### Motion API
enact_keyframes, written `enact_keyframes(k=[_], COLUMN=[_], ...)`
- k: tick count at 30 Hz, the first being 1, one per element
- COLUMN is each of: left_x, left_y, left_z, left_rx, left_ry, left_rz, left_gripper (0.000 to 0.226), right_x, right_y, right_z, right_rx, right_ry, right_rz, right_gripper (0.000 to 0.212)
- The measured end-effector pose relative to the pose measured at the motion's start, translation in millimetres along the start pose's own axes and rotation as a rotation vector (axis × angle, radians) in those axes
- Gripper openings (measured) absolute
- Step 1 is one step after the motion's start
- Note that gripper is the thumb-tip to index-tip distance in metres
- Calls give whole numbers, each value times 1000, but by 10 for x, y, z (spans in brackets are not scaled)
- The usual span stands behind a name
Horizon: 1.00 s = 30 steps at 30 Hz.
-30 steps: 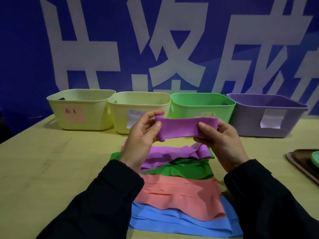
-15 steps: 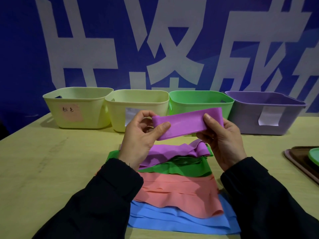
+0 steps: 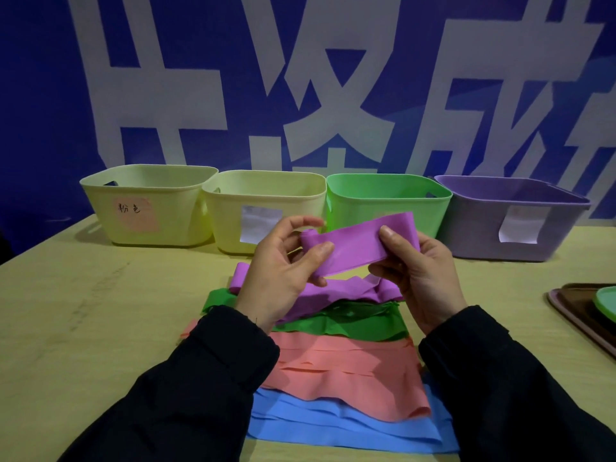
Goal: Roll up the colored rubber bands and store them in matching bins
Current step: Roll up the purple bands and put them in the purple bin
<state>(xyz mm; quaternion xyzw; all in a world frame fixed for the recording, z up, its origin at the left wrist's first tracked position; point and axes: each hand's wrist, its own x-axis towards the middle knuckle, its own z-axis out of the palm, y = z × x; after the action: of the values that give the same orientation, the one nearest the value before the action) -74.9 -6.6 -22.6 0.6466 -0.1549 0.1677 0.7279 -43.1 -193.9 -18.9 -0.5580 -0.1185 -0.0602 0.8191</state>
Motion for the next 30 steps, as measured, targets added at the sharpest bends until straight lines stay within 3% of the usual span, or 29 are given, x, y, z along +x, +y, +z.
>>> enact_keyframes(k=[5, 11, 17, 24, 30], left_x=[-1, -20, 0, 3, -6], left_y=[-4, -53, -74, -49, -9], left_z=[-10, 26, 3, 15, 4], left_rx=[-42, -42, 131, 141, 64], left_ry=[36, -65, 15, 74, 104], left_rz=[-28, -50, 8, -9, 20], left_gripper=[22, 27, 18, 5, 13], right_x=[-3, -18, -48, -18, -39], right_y=[-10, 19, 54, -28, -39], right_z=[-5, 19, 76, 0, 46], right_rx=[18, -16, -39, 9, 102], right_ry=[12, -1, -23, 15, -24], right_rz=[1, -7, -21, -20, 75], right_gripper=[13, 14, 11, 14, 19])
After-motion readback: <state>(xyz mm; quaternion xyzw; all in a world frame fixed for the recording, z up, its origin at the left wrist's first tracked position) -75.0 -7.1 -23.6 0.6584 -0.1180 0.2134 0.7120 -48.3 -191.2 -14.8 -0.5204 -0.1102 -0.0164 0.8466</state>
